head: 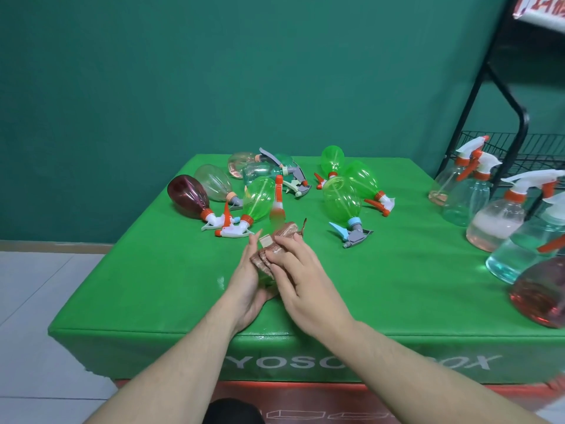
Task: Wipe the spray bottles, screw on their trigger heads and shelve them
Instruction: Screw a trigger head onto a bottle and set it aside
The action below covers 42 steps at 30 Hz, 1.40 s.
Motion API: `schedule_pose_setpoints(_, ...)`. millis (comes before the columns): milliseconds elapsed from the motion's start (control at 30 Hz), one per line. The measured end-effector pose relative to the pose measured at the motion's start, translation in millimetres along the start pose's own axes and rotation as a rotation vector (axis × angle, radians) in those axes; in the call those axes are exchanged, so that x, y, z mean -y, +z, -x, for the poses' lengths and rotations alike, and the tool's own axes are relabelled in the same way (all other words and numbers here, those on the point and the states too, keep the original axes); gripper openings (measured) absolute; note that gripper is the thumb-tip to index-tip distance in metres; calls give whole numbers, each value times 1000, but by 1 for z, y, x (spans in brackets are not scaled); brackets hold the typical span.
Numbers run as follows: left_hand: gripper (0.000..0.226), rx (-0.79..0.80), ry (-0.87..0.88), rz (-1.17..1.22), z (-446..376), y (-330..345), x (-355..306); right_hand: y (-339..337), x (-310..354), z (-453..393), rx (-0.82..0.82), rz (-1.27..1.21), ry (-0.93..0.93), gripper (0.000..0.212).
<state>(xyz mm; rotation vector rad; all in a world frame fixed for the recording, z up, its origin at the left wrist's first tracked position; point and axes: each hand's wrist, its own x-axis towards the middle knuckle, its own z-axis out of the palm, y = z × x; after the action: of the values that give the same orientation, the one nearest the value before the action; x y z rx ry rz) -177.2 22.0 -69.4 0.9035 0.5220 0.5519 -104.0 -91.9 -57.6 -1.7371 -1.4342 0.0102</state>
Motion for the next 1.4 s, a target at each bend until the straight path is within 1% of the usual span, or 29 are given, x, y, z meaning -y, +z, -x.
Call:
schedule_pose_setpoints(67,68,7,20,14,0,0,1,-1,1,-5,-25,24,-10,21)
schedule_pose_setpoints(167,39,65,45,7,2,0,0,-5,5,-17,-4,66,-26,17)
schedule_pose_setpoints(233,34,82,40,-12,4,0,0,-10,7,-28,26,67,-7,20)
schedule_pose_setpoints(267,34,83,34,-18,4,0,-1,-12,8,-34,43,45,16,24)
schedule_pose_setpoints(333,35,76,30,-27,3,-1,-1,-15,9,-44,62,2,60,41)
schedule_pose_setpoints(400,39,74,23,-27,2,-3,-1,-15,6,-52,62,48,108,59)
schedule_pose_setpoints(433,45,72,14,-13,1,-4,0,-14,5,-55,67,85,134,63)
schedule_pose_setpoints(500,60,71,-2,13,-1,-6,1,-12,2,-61,90,112,188,62)
schedule_pose_setpoints(567,68,79,-8,30,-2,-6,1,-11,-1,-67,120,82,235,62)
schedule_pose_setpoints(633,65,85,-13,61,-3,-7,1,-9,-3,-73,139,65,254,65)
schedule_pose_setpoints(700,56,83,-23,87,-3,-8,1,-6,-4,-75,159,74,253,63)
schedule_pose_setpoints(800,47,77,-21,86,-2,-8,1,-1,-6,-68,168,89,189,59)
schedule_pose_setpoints(933,49,51,-25,77,-1,-7,1,0,-8,-43,144,98,34,57)
schedule_pose_setpoints(1000,52,56,-44,60,2,-5,-1,2,-12,-29,148,172,-52,58)
schedule_pose_setpoints(1100,57,65,-36,26,1,-5,0,5,-18,-12,158,333,-128,57)
schedule_pose_setpoints(1167,63,51,-19,14,-2,-7,2,6,-22,-4,118,363,-204,51)
schedule_pose_setpoints(1267,78,26,-1,12,-5,-9,4,9,-28,7,81,356,-317,46)
schedule_pose_setpoints(1367,99,21,-5,47,-7,-11,7,9,-26,14,61,315,-332,43)
schedule_pose_setpoints(1400,101,32,-19,75,-7,-12,7,9,-22,15,47,292,-317,41)
